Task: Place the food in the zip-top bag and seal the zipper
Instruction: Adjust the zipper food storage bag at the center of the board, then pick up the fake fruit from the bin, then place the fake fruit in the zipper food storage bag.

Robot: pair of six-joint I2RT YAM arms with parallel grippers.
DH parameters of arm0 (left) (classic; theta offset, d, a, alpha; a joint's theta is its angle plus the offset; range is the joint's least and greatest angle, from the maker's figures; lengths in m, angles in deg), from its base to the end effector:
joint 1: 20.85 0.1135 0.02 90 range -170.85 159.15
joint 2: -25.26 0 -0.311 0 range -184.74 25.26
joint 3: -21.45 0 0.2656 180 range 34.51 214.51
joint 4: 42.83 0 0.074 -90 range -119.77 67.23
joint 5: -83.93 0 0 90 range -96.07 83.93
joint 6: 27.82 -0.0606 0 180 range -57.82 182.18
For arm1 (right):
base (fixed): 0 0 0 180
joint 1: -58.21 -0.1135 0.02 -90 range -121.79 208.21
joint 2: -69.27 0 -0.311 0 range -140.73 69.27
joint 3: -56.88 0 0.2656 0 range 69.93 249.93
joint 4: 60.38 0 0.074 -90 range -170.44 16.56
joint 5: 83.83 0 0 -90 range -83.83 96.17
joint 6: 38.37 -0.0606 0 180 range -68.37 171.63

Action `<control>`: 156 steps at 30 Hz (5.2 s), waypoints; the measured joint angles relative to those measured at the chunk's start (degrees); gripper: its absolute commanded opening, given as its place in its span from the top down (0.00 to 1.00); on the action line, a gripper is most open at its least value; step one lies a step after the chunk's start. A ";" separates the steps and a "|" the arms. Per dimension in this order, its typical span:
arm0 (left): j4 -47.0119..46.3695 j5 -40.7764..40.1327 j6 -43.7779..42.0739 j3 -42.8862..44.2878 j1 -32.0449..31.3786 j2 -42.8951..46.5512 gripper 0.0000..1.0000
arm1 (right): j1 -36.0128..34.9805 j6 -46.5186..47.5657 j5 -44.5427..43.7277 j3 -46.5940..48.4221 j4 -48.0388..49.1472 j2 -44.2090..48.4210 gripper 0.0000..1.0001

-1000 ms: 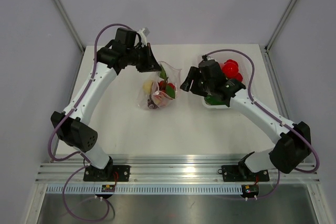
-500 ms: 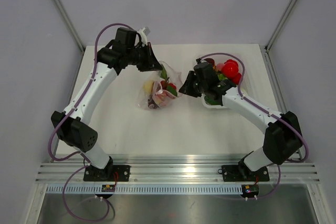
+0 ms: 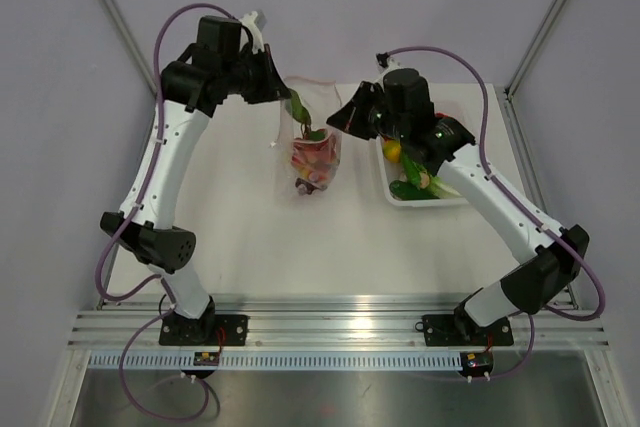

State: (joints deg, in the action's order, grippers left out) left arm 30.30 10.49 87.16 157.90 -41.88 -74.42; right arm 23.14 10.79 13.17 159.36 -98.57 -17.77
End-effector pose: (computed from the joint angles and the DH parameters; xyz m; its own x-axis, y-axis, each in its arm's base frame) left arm 0.3592 -0.1566 0.5008 -0.7373 -0.1502 -0.6586 0.2723 0.8262 -0.4933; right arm 0.3098 0.2265 0.4429 -0.6725 0.3209 -0.6669 -0.2941 0.7110 0.6387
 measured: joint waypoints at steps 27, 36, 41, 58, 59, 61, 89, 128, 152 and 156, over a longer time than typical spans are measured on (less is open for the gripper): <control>-1.97 -4.09 -0.98 3.89 -5.88 2.43 1.00 | -0.15 0.63 -2.91 -4.63 -0.92 0.55 1.00; -6.58 -3.32 -0.52 -14.62 -5.70 4.63 1.00 | -0.09 0.61 -4.04 -8.74 -2.05 -3.15 0.51; -6.56 -2.62 0.11 -17.03 -5.68 0.55 1.00 | 0.11 3.82 -9.22 -7.08 -8.26 -3.10 0.29; -8.70 -0.09 0.98 -15.39 -5.70 1.68 1.00 | 30.58 9.64 -14.88 -0.94 -12.20 -3.63 0.02; -8.74 -0.02 0.98 -15.39 -5.70 1.68 1.00 | 31.43 9.68 -14.84 -0.94 -12.52 -5.22 0.01; -8.74 0.15 1.01 -15.43 -5.70 1.68 1.00 | 32.46 9.81 -14.75 -0.94 -13.05 -7.67 0.01; -10.16 1.25 0.98 -16.00 -5.70 1.68 1.00 | 34.34 10.64 -10.36 3.08 -12.26 -22.12 0.16; -11.54 4.42 1.88 -17.14 -5.88 1.66 1.00 | 4.90 1.66 -4.59 -5.18 -8.13 3.32 0.36; -16.98 7.91 4.09 -20.39 -4.55 1.92 1.00 | -2.73 -3.17 -2.89 -2.97 -4.28 -10.54 0.01; -18.21 9.05 5.14 -22.40 -4.09 2.97 1.00 | -2.80 -2.27 -3.17 -2.97 -4.85 -10.03 0.01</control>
State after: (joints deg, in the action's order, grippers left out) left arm 12.10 19.54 92.29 135.50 -45.97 -71.45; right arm 20.35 8.52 10.00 156.39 -103.42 -27.81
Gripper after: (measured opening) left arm 0.005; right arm 0.993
